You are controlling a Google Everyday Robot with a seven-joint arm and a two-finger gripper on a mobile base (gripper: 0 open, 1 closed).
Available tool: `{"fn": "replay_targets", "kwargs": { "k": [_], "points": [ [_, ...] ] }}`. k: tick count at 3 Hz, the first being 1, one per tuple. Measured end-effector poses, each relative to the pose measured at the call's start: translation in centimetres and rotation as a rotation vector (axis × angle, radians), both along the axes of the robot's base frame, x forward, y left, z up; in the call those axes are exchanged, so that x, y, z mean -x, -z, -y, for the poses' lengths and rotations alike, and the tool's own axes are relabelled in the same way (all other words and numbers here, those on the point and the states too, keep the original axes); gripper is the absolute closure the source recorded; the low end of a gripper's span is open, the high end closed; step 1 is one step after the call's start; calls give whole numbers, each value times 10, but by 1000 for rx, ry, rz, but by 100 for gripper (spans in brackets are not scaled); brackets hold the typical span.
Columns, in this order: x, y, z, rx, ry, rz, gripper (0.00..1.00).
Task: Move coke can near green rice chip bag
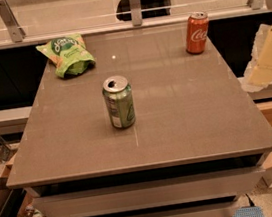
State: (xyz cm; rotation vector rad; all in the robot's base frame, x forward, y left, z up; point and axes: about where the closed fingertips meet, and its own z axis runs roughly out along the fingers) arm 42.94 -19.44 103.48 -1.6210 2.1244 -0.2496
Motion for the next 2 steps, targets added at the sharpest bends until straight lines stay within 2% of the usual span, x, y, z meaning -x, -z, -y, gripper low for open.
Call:
{"fn": "replay_targets", "kwargs": {
  "k": [1, 2],
  "points": [
    [-2, -8, 0, -1, 2, 19, 0],
    [-12, -19, 7, -34, 16, 57, 0]
  ]
}}
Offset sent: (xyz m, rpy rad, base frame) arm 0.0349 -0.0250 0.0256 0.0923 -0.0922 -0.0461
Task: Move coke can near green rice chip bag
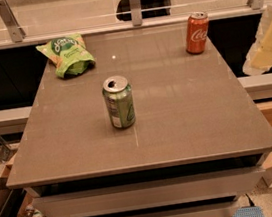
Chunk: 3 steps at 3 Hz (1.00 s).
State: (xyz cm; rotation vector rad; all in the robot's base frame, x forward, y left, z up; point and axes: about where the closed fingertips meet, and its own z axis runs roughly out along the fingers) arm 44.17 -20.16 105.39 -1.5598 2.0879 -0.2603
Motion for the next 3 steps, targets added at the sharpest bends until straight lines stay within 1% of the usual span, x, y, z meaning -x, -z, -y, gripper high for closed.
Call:
{"fn": "replay_targets", "kwargs": {
  "k": [1, 2, 3],
  "points": [
    [-17, -9, 15, -71, 33, 45, 0],
    [-38, -6, 29, -165, 83, 70, 0],
    [-57, 1, 41, -255, 153, 90, 0]
  ]
}}
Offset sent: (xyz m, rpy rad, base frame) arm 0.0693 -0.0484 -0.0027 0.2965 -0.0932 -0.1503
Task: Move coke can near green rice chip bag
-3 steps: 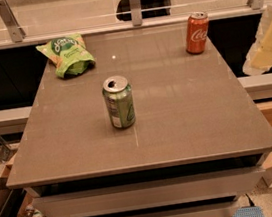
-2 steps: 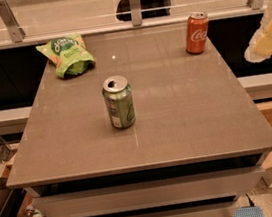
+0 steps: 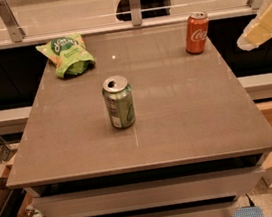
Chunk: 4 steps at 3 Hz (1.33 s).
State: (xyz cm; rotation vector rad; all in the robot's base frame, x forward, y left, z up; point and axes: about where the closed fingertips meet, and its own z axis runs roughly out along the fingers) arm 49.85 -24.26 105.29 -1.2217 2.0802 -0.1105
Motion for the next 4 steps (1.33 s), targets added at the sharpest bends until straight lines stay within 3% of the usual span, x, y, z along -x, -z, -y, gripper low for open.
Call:
{"fn": "replay_targets", "kwargs": {
  "k": [1, 2, 4],
  "points": [
    [-13, 8, 9, -58, 89, 4, 0],
    [-25, 20, 18, -142, 227, -10, 0],
    [-27, 22, 12, -155, 245, 4, 0]
  ]
}}
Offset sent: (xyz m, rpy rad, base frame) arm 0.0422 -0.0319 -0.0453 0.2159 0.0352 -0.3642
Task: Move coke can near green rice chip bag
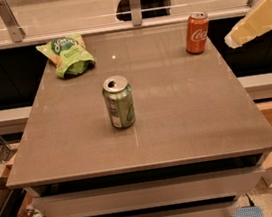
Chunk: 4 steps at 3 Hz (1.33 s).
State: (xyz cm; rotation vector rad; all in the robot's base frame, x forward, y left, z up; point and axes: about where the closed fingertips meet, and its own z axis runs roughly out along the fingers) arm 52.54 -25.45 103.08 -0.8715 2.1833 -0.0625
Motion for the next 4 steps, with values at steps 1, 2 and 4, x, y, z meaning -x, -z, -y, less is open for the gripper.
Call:
{"fn": "replay_targets", "kwargs": {
  "k": [1, 2, 4],
  "points": [
    [-5, 17, -12, -95, 39, 25, 0],
    [-24, 27, -26, -189, 89, 98, 0],
    [-91, 35, -21, -291, 171, 231, 0]
  ]
}}
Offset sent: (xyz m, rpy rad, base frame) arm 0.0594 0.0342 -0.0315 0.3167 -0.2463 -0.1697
